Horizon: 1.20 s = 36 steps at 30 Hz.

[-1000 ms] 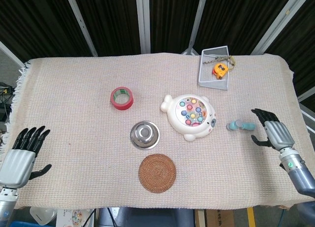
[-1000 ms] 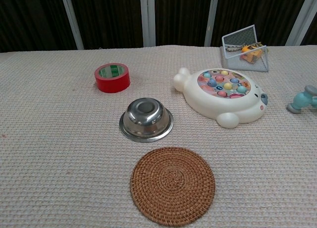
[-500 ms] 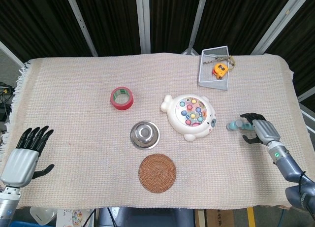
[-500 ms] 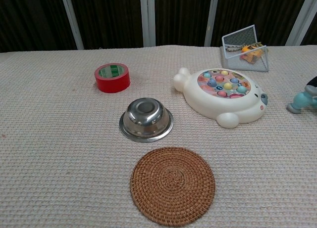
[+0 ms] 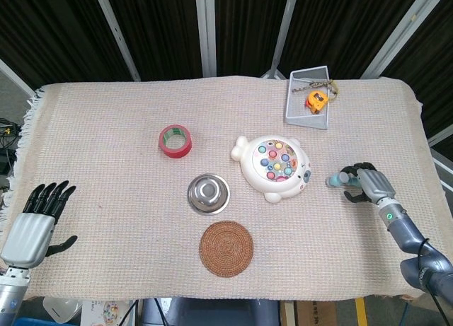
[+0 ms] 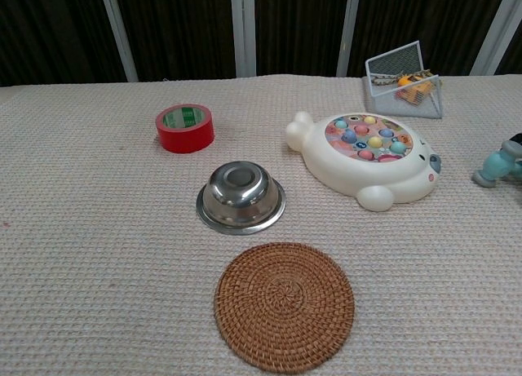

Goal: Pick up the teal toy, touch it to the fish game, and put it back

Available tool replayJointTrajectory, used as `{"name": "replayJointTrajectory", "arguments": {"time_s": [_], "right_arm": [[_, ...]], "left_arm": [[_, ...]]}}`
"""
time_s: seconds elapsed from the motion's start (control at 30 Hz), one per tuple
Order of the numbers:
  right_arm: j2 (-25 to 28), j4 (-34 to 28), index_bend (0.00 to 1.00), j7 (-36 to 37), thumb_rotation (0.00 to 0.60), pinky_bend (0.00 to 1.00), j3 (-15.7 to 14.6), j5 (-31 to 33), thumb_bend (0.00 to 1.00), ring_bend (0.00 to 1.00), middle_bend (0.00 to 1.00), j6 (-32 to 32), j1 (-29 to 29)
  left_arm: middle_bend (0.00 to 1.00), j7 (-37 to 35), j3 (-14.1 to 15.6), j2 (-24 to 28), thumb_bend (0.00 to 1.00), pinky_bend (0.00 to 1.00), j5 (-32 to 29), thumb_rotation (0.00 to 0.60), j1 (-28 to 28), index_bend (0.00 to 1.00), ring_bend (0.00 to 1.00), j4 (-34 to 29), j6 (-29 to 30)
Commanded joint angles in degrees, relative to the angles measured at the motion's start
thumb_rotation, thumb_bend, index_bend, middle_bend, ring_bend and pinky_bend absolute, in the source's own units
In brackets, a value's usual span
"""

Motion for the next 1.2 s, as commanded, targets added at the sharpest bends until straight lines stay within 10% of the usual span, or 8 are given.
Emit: {"name": "replayJointTrajectory", "arguments": {"time_s": [0.03,1.2], "right_arm": [[-0.5,0.6,0.34,0.2,0.6,0.06,-0.1,0.0,0.41,0.14,0.3,-0.1,0.2],[-1.9,2.0,0.46,-0.5,0.6,0.07,-1.5,0.1,0.6,0.2,0.4,-0.1,1.1]], "left_arm": [[0.0,-0.1,0.0,-0.1,0.16,0.0,-0.2,0.6,0.0,0.09,0.0,0.2,0.0],[0.0,-0.8,0.2,-0.4,0.16,0.0,-1.5,0.6,-0.2,0.09,0.0,1.3,0.1]]}}
